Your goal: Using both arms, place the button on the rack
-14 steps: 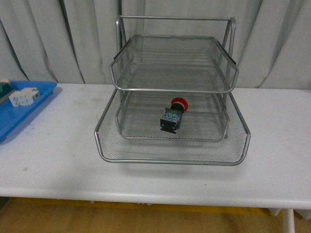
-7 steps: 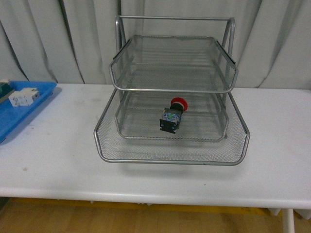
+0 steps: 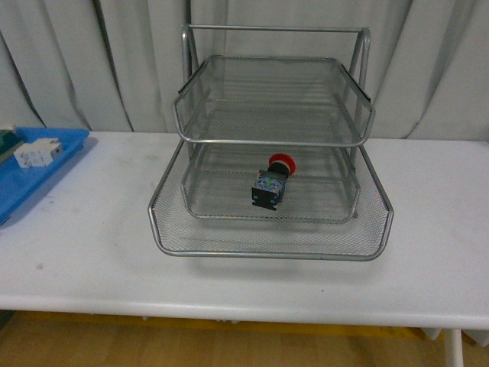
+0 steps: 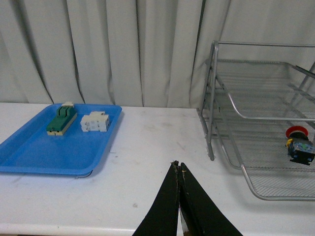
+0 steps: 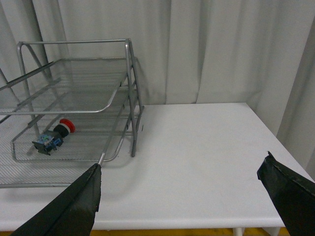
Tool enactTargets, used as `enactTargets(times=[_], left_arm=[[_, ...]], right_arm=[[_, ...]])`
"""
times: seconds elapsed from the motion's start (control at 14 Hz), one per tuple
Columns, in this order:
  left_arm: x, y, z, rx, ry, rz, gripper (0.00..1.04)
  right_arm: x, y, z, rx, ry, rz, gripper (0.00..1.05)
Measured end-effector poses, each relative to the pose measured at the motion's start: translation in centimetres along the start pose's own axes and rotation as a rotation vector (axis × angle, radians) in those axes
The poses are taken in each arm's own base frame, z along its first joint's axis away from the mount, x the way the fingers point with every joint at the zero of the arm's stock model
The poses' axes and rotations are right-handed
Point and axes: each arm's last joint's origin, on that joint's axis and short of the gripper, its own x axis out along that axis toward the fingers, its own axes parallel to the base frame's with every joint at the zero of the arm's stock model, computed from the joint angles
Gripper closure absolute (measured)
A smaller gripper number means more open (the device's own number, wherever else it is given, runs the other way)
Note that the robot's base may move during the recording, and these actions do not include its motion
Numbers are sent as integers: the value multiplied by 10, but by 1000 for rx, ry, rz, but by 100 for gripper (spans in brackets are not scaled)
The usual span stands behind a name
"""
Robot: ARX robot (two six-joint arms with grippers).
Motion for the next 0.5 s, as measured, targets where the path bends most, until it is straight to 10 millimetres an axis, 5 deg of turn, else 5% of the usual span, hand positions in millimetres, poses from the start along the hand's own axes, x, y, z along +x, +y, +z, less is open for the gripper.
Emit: enactTargets(times=[0.5], left_arm=[[-13, 0, -7, 0, 59, -3, 103]], right_arm=[[0, 0, 0, 0, 0, -1, 6]])
